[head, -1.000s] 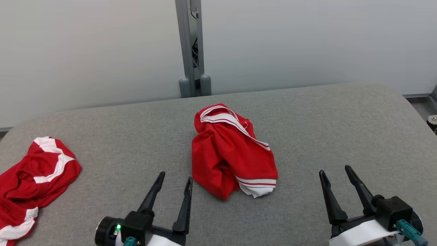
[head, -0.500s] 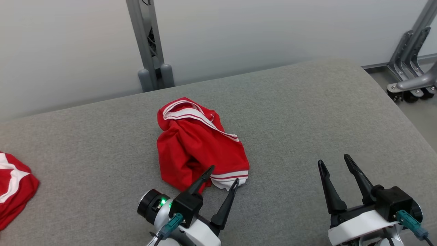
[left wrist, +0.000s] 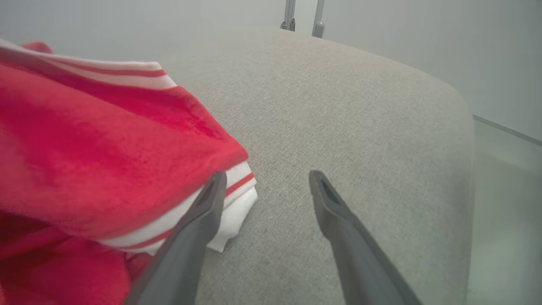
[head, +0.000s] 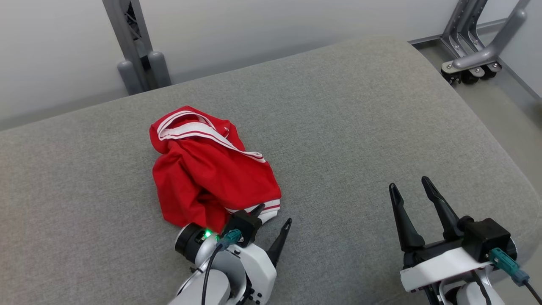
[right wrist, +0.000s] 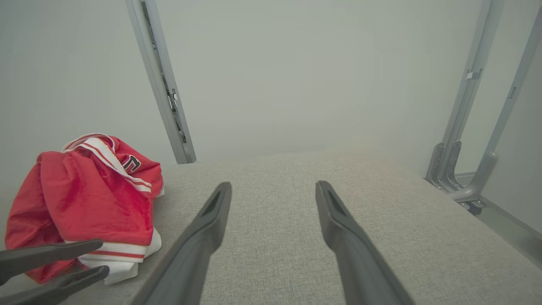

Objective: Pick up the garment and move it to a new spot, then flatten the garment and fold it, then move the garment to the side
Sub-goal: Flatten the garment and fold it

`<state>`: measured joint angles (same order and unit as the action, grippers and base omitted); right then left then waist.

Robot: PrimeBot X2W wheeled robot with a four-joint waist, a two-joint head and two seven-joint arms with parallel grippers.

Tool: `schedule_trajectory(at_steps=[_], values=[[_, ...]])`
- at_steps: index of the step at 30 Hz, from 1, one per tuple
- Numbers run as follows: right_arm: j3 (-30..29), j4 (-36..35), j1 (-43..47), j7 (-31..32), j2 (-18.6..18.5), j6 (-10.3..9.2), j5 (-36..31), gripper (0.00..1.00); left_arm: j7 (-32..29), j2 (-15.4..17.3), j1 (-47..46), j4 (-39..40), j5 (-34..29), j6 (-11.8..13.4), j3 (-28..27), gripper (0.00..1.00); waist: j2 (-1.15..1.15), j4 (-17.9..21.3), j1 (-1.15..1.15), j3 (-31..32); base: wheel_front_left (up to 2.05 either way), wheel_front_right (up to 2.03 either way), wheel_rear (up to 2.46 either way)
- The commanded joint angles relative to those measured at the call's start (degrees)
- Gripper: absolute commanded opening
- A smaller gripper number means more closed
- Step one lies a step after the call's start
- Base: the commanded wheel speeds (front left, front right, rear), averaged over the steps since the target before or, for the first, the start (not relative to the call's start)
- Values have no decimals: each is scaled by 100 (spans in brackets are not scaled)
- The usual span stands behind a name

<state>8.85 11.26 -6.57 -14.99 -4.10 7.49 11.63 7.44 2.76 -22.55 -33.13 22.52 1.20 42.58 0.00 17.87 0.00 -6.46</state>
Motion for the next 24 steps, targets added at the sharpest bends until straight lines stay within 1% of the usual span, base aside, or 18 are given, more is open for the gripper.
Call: schedule_trajectory(at_steps=[1,7,9,12,14,15,16,18,24], values=[[13,-31,-88,-29,10,0,47,100,-63,31,-225,-188,43,107,63,100,0,97,0,-110,0,0,0],[97,-25,-123,-29,37,0,157,100,-89,28,-590,-979,251,395,267,100,0,210,0,-211,0,0,0],[116,-22,-144,-29,35,0,178,100,-129,27,-679,-1197,346,450,368,100,0,236,0,-221,0,0,0],[128,-10,-176,-29,-20,0,216,100,-206,28,-757,-1463,498,411,560,100,0,271,0,-204,0,0,0],[149,-21,-213,-29,-43,0,245,100,-146,28,-833,-1579,554,480,685,100,0,287,0,-194,0,0,0],[155,-27,-228,-29,-60,0,253,100,-102,28,-864,-1620,598,512,734,75,0,291,0,-196,0,0,0],[158,-39,-246,-29,-70,0,261,100,-69,30,-889,-1663,637,526,779,46,0,292,0,-198,0,0,0],[143,-59,-258,-29,-82,0,273,100,36,28,-961,-1730,731,560,856,0,0,284,0,-193,0,0,0],[190,-38,-236,-29,-83,0,302,100,286,26,-1160,-1877,1052,542,1030,0,0,235,0,-111,0,0,0]])
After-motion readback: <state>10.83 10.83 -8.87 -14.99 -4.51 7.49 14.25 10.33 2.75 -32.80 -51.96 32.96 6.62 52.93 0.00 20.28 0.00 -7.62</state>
